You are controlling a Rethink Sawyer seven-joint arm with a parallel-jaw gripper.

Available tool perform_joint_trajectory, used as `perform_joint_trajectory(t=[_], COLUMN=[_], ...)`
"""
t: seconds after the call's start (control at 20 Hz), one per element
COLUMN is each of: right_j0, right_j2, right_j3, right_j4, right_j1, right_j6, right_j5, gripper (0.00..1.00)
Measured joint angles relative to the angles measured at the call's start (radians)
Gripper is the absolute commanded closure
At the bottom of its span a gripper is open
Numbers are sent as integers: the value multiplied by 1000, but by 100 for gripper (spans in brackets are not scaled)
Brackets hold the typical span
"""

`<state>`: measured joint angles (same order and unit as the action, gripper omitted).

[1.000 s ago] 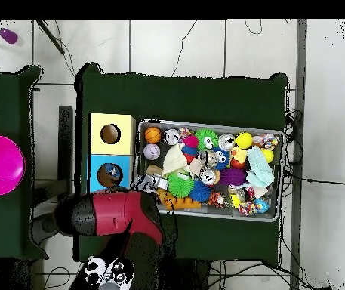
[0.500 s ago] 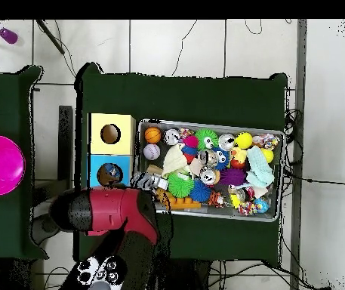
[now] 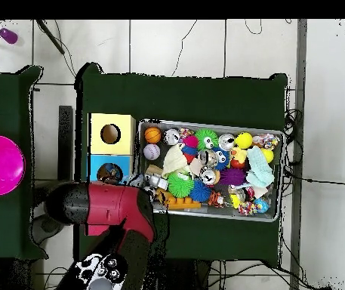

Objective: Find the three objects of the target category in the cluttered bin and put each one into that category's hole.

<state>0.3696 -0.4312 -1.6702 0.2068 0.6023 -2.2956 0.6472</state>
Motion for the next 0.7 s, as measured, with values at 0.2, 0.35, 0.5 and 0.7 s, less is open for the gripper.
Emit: perform_joint_trajectory(t=[0.2,0.35,0.5,0.7], right_j0=[1,7,16,27], right_j2=[0,-4,-9,-11], right_j3=[-4,-4,-4,-4], right_j4=[55,62,74,115], right_j1=[0,0,-5,-17], right_j6=[-49,-63,-71,-92], right_j5=[0,0,0,0], gripper=[100,100,100,100])
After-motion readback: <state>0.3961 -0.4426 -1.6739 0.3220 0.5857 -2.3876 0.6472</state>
